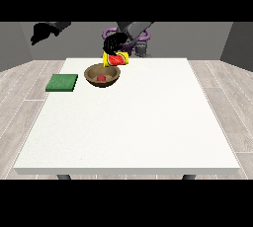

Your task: Pick the cup and pour the ball into the bowl, then pick the bowl and place it on the pad

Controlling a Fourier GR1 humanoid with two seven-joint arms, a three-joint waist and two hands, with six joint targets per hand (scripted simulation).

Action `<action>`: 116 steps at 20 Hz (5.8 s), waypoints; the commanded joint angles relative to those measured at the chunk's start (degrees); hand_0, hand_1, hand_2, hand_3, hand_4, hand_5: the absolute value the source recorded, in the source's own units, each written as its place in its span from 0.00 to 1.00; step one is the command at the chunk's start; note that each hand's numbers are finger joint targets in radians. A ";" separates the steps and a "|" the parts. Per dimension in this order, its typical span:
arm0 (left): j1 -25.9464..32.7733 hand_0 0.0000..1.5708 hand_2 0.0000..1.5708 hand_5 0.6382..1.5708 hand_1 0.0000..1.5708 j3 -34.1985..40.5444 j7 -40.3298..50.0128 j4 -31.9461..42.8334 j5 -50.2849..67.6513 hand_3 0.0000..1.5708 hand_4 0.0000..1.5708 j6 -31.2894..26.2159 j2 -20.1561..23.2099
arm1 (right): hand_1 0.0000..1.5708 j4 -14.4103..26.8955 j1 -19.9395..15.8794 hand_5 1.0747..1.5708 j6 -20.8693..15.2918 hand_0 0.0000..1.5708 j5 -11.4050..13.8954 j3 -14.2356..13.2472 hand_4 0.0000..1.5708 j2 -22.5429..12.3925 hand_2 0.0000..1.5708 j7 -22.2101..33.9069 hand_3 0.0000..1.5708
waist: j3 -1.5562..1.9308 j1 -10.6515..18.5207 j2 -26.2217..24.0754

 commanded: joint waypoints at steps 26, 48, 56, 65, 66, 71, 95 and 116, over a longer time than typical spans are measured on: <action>8.52 0.00 0.00 0.97 0.00 57.24 -26.52 -25.32 89.93 0.00 0.25 -32.08 8.23 | 0.00 -3.69 8.50 1.00 -8.29 0.00 -0.38 1.53 0.43 12.08 0.23 -1.33 0.24 | -0.29 13.19 1.50; 7.15 0.00 0.00 0.99 0.00 68.86 -11.97 -20.75 111.10 0.00 0.09 -50.48 32.08 | 0.00 5.35 9.34 1.00 -4.01 0.00 -1.32 1.82 0.00 13.98 0.00 -12.65 0.00 | 0.06 11.03 7.88; 8.38 0.00 0.00 1.00 0.00 68.62 -12.84 -22.73 114.24 0.00 0.07 -51.55 33.21 | 0.00 12.50 3.71 1.00 -1.60 0.00 -3.63 -0.23 0.00 12.92 0.00 -14.43 0.00 | 0.04 11.68 11.48; 4.10 0.00 0.00 1.00 0.00 67.54 -9.97 -27.90 116.95 0.00 0.00 -49.28 33.55 | 0.00 16.36 3.99 0.99 -3.59 0.00 -4.11 -1.91 0.00 15.46 0.00 -22.03 0.00 | 0.11 15.34 15.89; 5.00 0.00 0.00 1.00 0.00 69.17 -10.84 -26.07 116.88 0.00 0.00 -50.97 36.42 | 0.00 14.24 5.75 1.00 -1.70 0.00 -5.20 -1.67 0.09 16.18 0.00 -21.54 0.00 | 0.05 14.08 16.46; 3.50 0.00 0.00 1.00 0.00 67.68 -9.24 -28.74 118.47 0.00 0.00 -49.52 32.86 | 1.00 16.18 10.03 0.96 -5.63 1.00 -2.95 -0.95 0.63 14.23 1.00 -13.30 0.35 | 0.06 17.02 17.69; 12.00 0.00 0.00 1.00 0.00 72.35 -10.42 -20.52 120.93 0.00 0.00 -52.51 40.35 | 1.00 5.52 7.39 0.99 -0.03 1.00 -1.40 -1.23 0.74 -8.51 1.00 10.61 0.73 | 0.03 7.54 10.22; 4.96 0.00 0.00 1.00 0.00 68.26 -3.61 -40.04 127.70 0.00 0.00 -44.66 40.72 | 1.00 29.80 -4.33 0.98 4.18 1.00 -3.53 -11.04 0.67 -18.50 1.00 -3.45 0.56 | 0.15 14.95 24.16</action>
